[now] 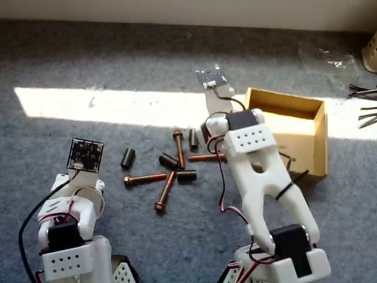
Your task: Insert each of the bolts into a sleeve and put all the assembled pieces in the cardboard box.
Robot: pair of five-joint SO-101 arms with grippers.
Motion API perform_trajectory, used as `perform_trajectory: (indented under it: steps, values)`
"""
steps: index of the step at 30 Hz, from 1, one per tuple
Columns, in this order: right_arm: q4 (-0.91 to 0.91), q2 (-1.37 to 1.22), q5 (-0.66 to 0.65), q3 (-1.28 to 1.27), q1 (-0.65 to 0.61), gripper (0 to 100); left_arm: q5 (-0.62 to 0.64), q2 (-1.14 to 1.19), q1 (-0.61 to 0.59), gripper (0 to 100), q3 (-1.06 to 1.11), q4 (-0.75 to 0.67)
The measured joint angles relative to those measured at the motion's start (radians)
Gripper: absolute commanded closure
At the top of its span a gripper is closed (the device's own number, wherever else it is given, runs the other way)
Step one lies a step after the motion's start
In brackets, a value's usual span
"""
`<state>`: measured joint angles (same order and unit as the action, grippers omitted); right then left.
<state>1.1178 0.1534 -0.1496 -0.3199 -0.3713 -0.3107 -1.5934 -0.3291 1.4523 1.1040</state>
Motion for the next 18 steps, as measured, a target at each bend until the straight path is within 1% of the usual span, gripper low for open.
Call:
perform_trajectory:
  steps: [3,5,9,14,17,18]
  values:
    - [0.000,-0.101,0.008,0.063,0.000,83.6,0.000,0.000,0.000,93,-0.049,0.051]
    - [0.000,-0.153,0.052,0.103,0.000,83.6,0.000,0.000,0.000,93,-0.075,0.068]
    - [0.000,-0.230,0.184,0.190,0.000,83.6,0.000,-0.005,0.000,93,-0.104,0.068]
    - [0.035,-0.272,0.238,0.253,0.000,83.6,0.000,-0.006,0.000,93,-0.109,0.061]
    - [0.084,-0.275,0.305,0.288,-0.012,83.6,0.005,-0.003,0.000,93,-0.109,0.021]
    - [0.098,-0.275,0.325,0.296,-0.021,83.6,0.025,-0.003,0.000,93,-0.109,0.009]
